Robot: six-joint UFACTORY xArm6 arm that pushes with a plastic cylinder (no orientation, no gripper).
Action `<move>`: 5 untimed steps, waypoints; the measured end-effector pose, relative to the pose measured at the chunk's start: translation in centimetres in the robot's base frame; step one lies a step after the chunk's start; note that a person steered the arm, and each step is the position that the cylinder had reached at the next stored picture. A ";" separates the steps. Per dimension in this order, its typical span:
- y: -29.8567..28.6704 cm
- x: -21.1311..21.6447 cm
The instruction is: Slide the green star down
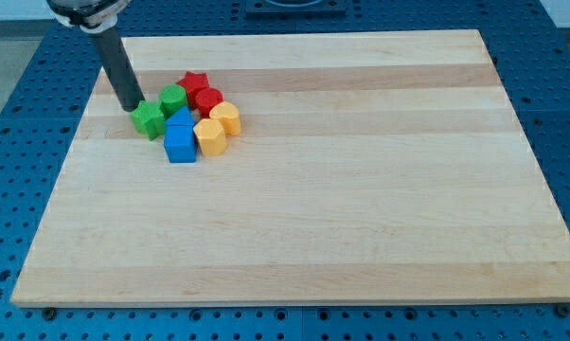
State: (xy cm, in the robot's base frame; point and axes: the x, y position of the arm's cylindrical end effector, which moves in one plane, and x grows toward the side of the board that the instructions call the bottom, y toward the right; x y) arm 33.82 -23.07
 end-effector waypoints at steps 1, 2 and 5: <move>0.9 -1.9; 1.7 -2.1; 1.7 0.1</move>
State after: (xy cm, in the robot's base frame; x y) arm 33.90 -21.40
